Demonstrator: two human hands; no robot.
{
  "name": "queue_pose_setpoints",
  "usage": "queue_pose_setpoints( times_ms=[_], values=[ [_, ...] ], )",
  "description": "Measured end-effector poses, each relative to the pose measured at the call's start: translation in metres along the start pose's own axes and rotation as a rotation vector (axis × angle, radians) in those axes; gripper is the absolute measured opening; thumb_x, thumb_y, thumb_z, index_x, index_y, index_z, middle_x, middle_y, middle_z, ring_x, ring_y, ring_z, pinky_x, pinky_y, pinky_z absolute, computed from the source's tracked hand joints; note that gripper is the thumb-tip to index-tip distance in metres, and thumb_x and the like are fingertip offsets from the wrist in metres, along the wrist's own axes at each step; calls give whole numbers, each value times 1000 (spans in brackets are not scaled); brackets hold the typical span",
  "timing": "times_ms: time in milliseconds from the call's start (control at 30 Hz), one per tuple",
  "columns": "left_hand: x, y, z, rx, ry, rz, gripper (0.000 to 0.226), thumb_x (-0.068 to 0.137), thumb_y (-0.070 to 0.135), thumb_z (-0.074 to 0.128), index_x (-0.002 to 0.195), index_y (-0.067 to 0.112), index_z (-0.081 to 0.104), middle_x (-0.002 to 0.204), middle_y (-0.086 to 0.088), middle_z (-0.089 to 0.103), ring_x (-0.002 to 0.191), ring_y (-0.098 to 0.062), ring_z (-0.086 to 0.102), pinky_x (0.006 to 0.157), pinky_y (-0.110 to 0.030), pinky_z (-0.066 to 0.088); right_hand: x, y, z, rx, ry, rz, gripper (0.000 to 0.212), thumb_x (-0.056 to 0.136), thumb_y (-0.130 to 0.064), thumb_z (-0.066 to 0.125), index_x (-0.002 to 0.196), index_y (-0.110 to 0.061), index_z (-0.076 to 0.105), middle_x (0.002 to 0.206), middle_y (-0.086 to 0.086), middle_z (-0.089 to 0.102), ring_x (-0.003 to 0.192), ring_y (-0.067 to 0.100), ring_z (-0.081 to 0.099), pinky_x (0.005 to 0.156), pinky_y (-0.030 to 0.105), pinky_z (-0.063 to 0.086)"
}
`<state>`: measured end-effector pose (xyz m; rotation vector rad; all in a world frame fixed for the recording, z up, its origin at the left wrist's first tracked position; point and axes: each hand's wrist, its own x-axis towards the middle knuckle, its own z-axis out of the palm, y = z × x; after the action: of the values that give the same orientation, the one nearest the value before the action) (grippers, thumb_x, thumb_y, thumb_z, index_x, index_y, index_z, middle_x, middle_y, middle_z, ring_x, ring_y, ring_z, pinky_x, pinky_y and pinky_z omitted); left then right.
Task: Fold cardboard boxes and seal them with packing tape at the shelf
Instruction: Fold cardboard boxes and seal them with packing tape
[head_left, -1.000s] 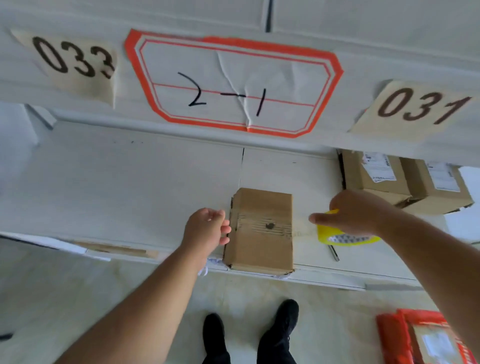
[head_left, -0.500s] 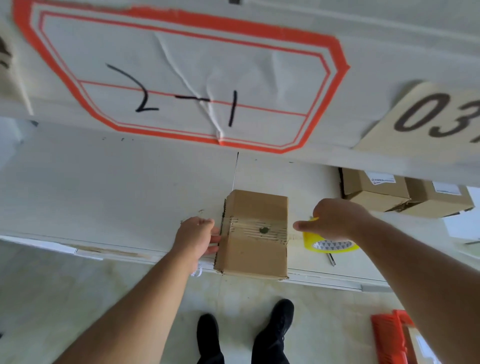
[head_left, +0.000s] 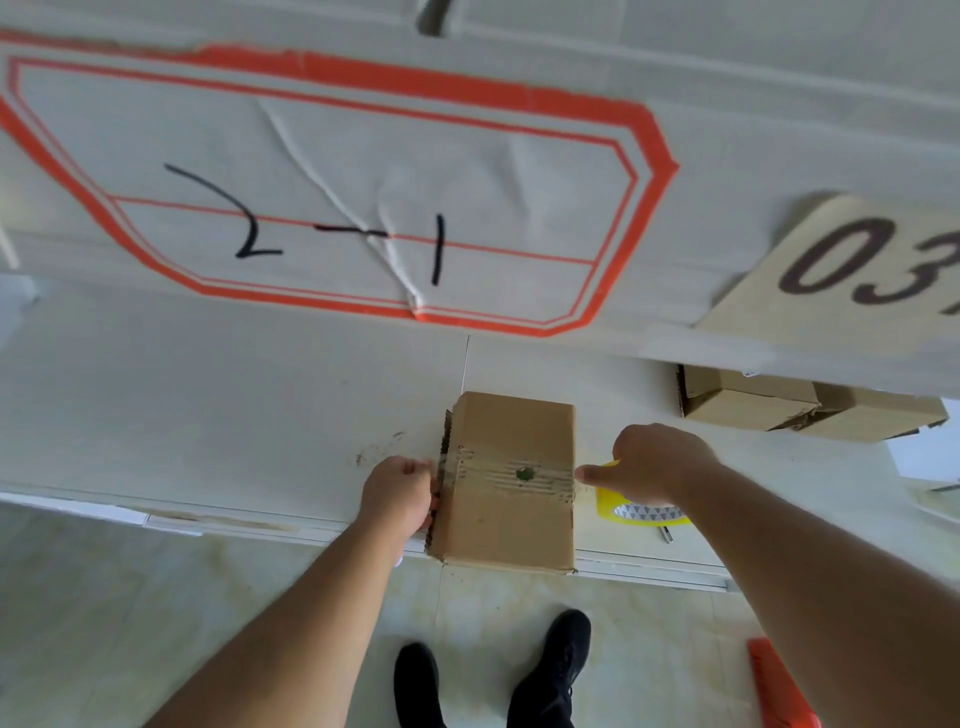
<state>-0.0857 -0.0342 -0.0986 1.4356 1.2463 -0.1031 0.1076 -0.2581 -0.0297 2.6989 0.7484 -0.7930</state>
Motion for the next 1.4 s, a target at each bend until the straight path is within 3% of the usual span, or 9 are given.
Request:
queue_pose_setpoints(
  times_ms=[400, 533, 633, 700, 833, 1100, 1200, 1333, 1400],
  values=[
    [-5, -7, 20, 504, 234, 310, 17, 93, 31, 72, 102, 24, 59, 106, 2, 53, 96, -21, 57, 72, -33, 45, 3, -2, 6, 16, -45, 21, 61, 84, -85, 47, 80, -25, 55, 86, -11, 60, 89, 17, 60, 73, 33, 44],
    [-24, -14, 19, 300, 25, 449, 35, 102, 10, 52, 92, 37, 72, 105, 10, 67, 98, -7, 63, 73, -15, 45, 2, 1, 7, 13, -49, 21, 61, 83, -86, 47, 81, -25, 55, 86, -11, 60, 87, 17, 60, 73, 33, 44],
    [-43, -23, 20, 208, -179, 438, 24, 109, 42, 42, 120, 50, 62, 125, 26, 63, 117, 14, 53, 93, -6, 38, 3, 3, 10, 27, -38, 19, 61, 83, -85, 47, 87, -25, 60, 90, -11, 62, 90, 16, 61, 73, 34, 45],
    [-46, -31, 23, 251, -249, 420, 55, 100, 64, 41, 152, 44, 41, 149, 20, 49, 137, 4, 43, 113, -23, 34, 3, 3, 11, 33, -27, 16, 63, 83, -86, 45, 101, -28, 63, 95, -12, 61, 95, 17, 60, 77, 34, 45],
    [-50, -24, 29, 156, -323, 262, 70, 108, 40, 47, 165, 36, 7, 162, 11, 28, 154, -11, 22, 118, -25, 17, 4, 2, 14, 27, -24, 16, 70, 83, -87, 44, 115, -28, 65, 99, -11, 60, 97, 17, 60, 79, 35, 46],
    [-43, -31, 25, 188, -165, 352, 61, 102, 43, 60, 156, 24, 38, 158, 4, 44, 137, -7, 45, 107, -20, 32, 5, 5, 18, 14, -42, 14, 64, 81, -87, 43, 100, -30, 63, 90, -15, 59, 92, 14, 61, 75, 34, 46],
    [-40, -24, 27, 137, -219, 330, 69, 103, 29, 59, 162, 28, 23, 159, 11, 38, 132, 10, 40, 108, -14, 31, 6, 5, 19, 14, -44, 15, 64, 80, -89, 42, 95, -30, 61, 89, -15, 60, 90, 13, 61, 75, 35, 47],
    [-40, -14, 32, 121, -290, 254, 64, 108, 19, 48, 164, 29, 18, 104, 32, 43, 68, 36, 42, 64, 8, 33, 4, 5, 16, 9, -60, 25, 63, 82, -88, 44, 94, -28, 61, 89, -13, 62, 88, 13, 61, 76, 34, 48],
    [-40, -15, 34, 85, -271, 265, 63, 107, 21, 49, 163, 31, 22, 121, 29, 52, 89, 34, 42, 79, 5, 32, 3, 5, 15, 15, -63, 28, 63, 82, -88, 45, 91, -27, 61, 89, -12, 62, 87, 13, 61, 76, 34, 48]
  ],
)
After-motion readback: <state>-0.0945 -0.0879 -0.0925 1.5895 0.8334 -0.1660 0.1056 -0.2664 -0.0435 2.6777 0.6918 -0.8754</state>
